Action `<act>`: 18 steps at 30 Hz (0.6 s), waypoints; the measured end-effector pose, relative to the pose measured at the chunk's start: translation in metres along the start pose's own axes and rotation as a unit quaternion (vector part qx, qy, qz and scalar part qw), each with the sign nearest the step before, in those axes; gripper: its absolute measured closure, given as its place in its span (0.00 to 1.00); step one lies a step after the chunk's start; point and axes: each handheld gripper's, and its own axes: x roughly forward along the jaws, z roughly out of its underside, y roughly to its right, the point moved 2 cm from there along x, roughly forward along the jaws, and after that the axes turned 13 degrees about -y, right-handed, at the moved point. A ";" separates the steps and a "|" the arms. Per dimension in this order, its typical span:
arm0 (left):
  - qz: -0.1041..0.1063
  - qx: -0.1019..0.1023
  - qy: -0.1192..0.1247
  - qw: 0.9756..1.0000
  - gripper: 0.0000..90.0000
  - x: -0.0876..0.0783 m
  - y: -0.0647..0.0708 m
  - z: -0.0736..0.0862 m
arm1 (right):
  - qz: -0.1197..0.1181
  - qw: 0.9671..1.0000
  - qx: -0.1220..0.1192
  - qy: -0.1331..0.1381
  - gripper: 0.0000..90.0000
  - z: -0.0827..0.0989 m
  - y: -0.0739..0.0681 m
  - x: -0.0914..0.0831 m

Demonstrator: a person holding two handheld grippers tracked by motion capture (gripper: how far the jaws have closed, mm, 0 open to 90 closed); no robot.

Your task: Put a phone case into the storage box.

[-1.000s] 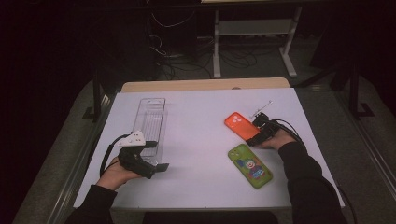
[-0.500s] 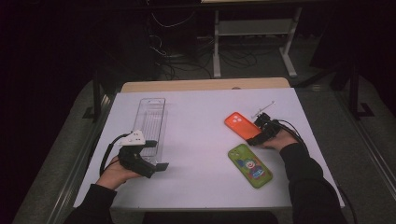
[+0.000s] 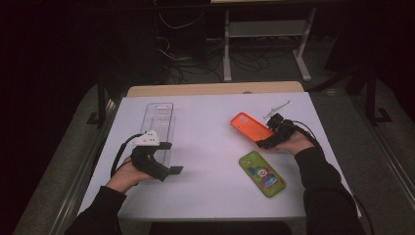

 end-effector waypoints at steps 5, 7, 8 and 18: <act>0.004 0.017 -0.001 1.000 0.00 -0.001 -0.005 -0.014 | -0.009 0.999 -0.029 0.010 0.17 -0.004 -0.010 -0.012; 0.007 0.023 0.002 1.000 0.00 0.000 -0.007 -0.020 | -0.008 0.999 -0.042 0.011 0.17 -0.007 -0.013 -0.017; 0.007 0.029 0.000 1.000 0.00 0.000 -0.008 -0.023 | -0.007 0.999 -0.048 0.013 0.17 -0.008 -0.015 -0.020; 0.017 0.080 -0.016 0.996 0.00 0.006 -0.016 -0.050 | -0.008 0.994 -0.106 0.011 0.17 -0.013 -0.030 -0.030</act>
